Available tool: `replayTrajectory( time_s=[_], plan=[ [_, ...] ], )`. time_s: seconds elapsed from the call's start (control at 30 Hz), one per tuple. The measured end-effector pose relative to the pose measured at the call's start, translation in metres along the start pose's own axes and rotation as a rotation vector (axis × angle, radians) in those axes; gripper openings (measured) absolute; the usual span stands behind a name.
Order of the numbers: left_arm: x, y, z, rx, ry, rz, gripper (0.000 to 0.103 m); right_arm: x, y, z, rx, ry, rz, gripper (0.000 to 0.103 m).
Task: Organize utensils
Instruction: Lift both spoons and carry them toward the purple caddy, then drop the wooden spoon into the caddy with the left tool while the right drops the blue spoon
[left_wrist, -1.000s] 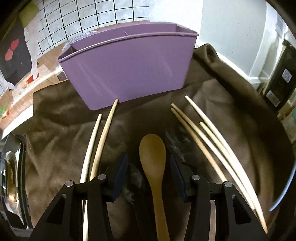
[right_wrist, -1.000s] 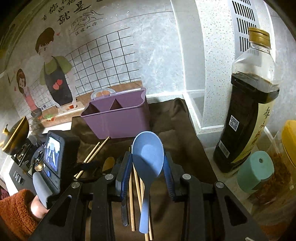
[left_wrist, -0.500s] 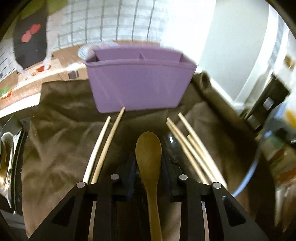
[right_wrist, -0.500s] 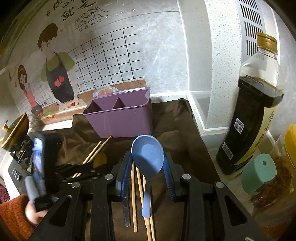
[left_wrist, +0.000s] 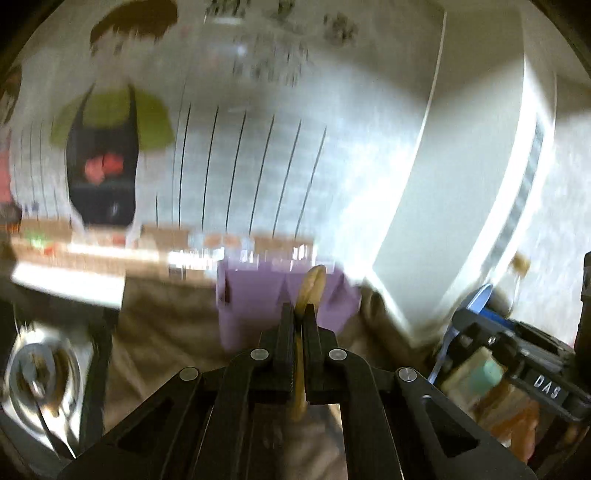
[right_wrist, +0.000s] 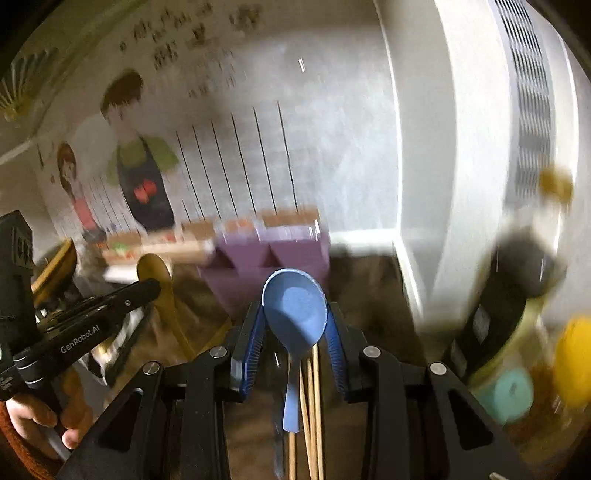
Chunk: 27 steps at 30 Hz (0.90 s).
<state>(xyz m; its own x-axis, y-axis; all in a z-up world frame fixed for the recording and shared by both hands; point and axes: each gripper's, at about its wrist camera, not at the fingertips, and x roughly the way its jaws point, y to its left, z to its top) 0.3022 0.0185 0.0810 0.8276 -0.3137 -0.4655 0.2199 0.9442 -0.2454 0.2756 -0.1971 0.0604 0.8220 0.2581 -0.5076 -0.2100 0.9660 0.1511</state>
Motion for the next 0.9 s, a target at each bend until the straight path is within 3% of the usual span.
replayTrajectory(
  time_s=[0.2,0.37,0.5,0.7,0.9],
  plan=[
    [-0.007,0.0,0.065,0.037,-0.105,-0.018,0.004,-0.01,0.01,0.085,-0.032,-0.159,0.002,0.031],
    [0.017,0.012,0.094,0.046,-0.179,-0.002,0.004,0.025,0.013,0.118,-0.049,-0.209,-0.018,0.031],
    [0.06,0.029,0.092,0.013,-0.155,0.004,0.004,0.069,0.009,0.112,-0.052,-0.166,-0.042,0.031],
    [0.119,0.052,0.061,-0.022,-0.052,0.012,0.004,0.142,0.003,0.084,-0.04,-0.046,-0.084,0.031],
    [0.147,0.064,0.034,-0.063,0.037,-0.004,0.004,0.183,-0.004,0.054,-0.049,0.07,-0.09,0.031]
  ],
)
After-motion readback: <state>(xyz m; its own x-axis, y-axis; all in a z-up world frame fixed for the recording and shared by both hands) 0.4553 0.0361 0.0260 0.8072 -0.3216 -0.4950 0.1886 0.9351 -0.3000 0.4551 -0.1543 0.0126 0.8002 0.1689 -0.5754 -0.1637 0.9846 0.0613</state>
